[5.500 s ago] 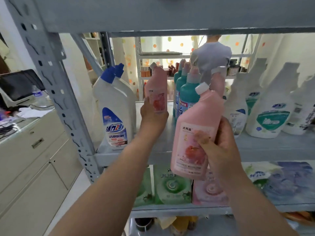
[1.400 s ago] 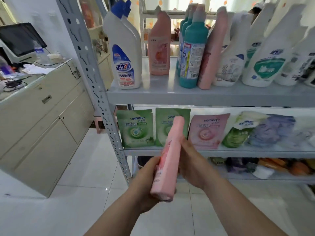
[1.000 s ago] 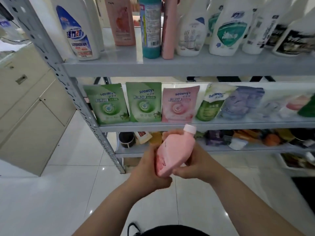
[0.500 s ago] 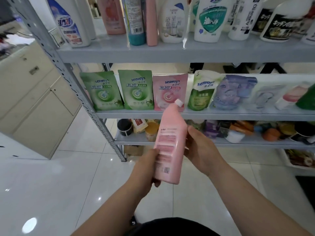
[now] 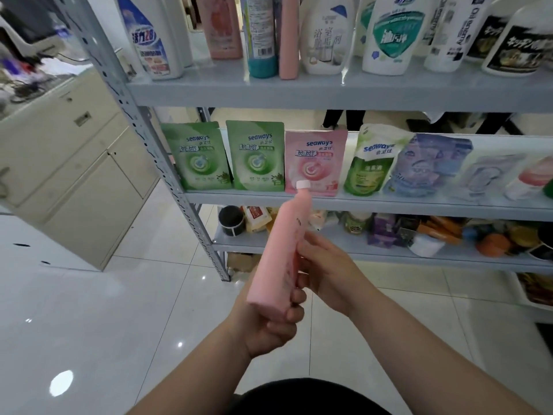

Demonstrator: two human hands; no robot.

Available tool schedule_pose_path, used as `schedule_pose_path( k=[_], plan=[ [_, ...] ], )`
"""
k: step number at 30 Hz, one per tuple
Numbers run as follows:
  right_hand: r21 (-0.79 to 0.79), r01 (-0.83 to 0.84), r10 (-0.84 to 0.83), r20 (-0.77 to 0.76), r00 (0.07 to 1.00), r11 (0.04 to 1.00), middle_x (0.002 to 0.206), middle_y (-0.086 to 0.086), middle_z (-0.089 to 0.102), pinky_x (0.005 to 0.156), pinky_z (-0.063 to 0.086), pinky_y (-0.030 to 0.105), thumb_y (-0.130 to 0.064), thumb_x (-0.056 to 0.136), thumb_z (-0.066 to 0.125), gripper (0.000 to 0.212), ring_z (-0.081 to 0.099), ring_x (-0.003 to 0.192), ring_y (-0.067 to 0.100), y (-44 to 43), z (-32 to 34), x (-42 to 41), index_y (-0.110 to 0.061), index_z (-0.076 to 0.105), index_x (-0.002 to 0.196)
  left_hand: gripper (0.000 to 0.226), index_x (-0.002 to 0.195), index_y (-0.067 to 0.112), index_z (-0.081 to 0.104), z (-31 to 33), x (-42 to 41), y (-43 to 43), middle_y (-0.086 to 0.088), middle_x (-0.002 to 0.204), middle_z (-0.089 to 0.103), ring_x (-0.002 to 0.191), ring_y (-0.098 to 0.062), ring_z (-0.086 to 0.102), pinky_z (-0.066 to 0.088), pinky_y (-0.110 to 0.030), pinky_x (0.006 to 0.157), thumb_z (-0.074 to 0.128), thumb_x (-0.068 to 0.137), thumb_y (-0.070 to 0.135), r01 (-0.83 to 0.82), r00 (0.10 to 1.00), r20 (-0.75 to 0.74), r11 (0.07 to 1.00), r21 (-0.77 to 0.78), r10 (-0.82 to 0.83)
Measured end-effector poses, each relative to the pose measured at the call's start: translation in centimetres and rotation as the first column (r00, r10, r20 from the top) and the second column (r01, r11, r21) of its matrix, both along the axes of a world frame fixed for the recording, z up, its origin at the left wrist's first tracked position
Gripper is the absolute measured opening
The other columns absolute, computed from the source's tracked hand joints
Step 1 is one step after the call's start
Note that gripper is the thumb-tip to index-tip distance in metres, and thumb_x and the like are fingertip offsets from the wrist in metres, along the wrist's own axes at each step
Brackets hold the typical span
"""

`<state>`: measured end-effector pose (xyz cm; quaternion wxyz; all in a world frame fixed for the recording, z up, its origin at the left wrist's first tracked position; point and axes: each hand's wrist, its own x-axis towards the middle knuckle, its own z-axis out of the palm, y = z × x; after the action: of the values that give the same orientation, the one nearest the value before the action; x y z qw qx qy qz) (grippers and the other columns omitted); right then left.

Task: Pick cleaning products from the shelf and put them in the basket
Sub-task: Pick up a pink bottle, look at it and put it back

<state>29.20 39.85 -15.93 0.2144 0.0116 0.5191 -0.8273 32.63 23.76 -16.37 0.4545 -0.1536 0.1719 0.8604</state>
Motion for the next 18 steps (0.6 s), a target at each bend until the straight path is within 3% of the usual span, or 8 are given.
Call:
schedule_pose_path(
  k=[2, 4, 6, 8, 11, 14, 16, 18],
  plan=[
    [0.006, 0.008, -0.008, 0.050, 0.999, 1.000, 0.110, 0.005, 0.073, 0.082, 0.056, 0.040, -0.039, 0.091, 0.064, 0.030, 0.068, 0.097, 0.023, -1.4, 0.0, -0.5, -0.030, 0.074, 0.118, 0.050, 0.103, 0.008, 0.060, 0.6, -0.7, -0.9, -0.010, 0.069, 0.063, 0.045, -0.022, 0.057, 0.033, -0.015, 0.034, 0.066, 0.086, 0.054, -0.115, 0.992, -0.096, 0.902, -0.416, 0.083],
    [-0.004, 0.056, -0.056, 0.092, 0.994, 0.998, 0.122, 0.005, 0.074, 0.095, 0.058, 0.047, -0.040, 0.089, 0.063, 0.041, 0.071, 0.112, 0.024, -2.9, 0.0, -0.9, -0.029, 0.066, 0.129, 0.038, 0.104, 0.016, 0.062, 0.8, -1.6, -2.1, -0.005, 0.072, 0.067, 0.048, -0.015, 0.053, 0.029, -0.017, 0.039, 0.056, 0.098, 0.053, -0.275, 0.955, -0.282, 0.651, -0.708, 0.096],
    [0.075, 0.102, -0.105, 0.033, 0.994, 0.992, 0.125, 0.004, 0.074, 0.094, 0.059, 0.048, -0.036, 0.088, 0.065, 0.047, 0.072, 0.113, 0.025, -4.4, 0.5, -1.2, -0.032, 0.059, 0.134, 0.026, 0.103, 0.025, 0.063, 1.1, -2.2, -3.5, 0.002, 0.084, 0.071, 0.055, -0.007, 0.058, 0.037, -0.021, 0.045, 0.056, 0.100, 0.051, -0.432, 0.861, -0.497, 0.356, -0.829, -0.111],
    [0.212, 0.155, -0.146, -0.057, 0.988, 0.965, 0.123, -0.002, 0.073, 0.092, 0.060, 0.045, -0.040, 0.082, 0.072, 0.058, 0.072, 0.111, 0.020, -6.1, 0.9, -1.6, -0.037, 0.054, 0.137, 0.016, 0.104, 0.035, 0.057, 1.0, -2.4, -4.7, 0.012, 0.094, 0.069, 0.069, 0.005, 0.064, 0.048, -0.019, 0.057, 0.063, 0.096, 0.047, -0.588, 0.709, -0.607, 0.175, -0.790, -0.359],
    [0.217, 0.243, -0.241, -0.036, 0.970, 0.946, 0.118, 0.004, 0.071, 0.083, 0.063, 0.045, -0.045, 0.070, 0.083, 0.074, 0.076, 0.096, 0.020, -8.1, 1.3, -2.1, -0.032, 0.051, 0.136, 0.040, 0.121, 0.037, 0.051, 1.1, -1.8, -5.5, 0.021, 0.113, 0.057, 0.095, 0.001, 0.064, 0.059, -0.027, 0.075, 0.067, 0.086, 0.050, -0.716, 0.460, -0.688, 0.224, -0.662, -0.562],
    [-0.039, 0.319, -0.301, 0.246, 0.921, 0.947, 0.104, 0.018, 0.075, 0.074, 0.062, 0.058, -0.036, 0.086, 0.075, 0.050, 0.076, 0.085, 0.033, -8.9, 2.0, -2.5, -0.017, 0.057, 0.128, 0.046, 0.122, 0.041, 0.052, 2.2, -2.4, -7.4, 0.025, 0.114, 0.050, 0.099, 0.000, 0.058, 0.054, -0.023, 0.077, 0.055, 0.083, 0.066, -0.779, 0.306, -0.730, 0.280, -0.561, -0.611],
    [-0.158, 0.355, -0.293, 0.316, 0.902, 0.922, 0.106, 0.023, 0.076, 0.070, 0.062, 0.054, -0.031, 0.090, 0.062, 0.046, 0.076, 0.090, 0.038, -9.4, 1.9, -2.4, -0.010, 0.057, 0.132, 0.051, 0.117, 0.040, 0.052, 2.9, -3.7, -9.3, 0.017, 0.115, 0.058, 0.098, -0.003, 0.062, 0.057, -0.033, 0.083, 0.059, 0.077, 0.069, -0.719, 0.463, -0.748, 0.293, -0.631, -0.474],
    [-0.171, 0.391, -0.335, 0.283, 0.899, 0.904, 0.109, 0.023, 0.075, 0.071, 0.063, 0.048, -0.028, 0.085, 0.058, 0.050, 0.075, 0.092, 0.038, -10.4, 1.3, -2.2, -0.007, 0.061, 0.131, 0.065, 0.128, 0.033, 0.047, 3.4, -4.7, -10.6, 0.004, 0.122, 0.065, 0.101, -0.016, 0.071, 0.060, -0.046, 0.089, 0.070, 0.073, 0.057, -0.456, 0.710, -0.624, 0.462, -0.761, -0.326]
  ],
)
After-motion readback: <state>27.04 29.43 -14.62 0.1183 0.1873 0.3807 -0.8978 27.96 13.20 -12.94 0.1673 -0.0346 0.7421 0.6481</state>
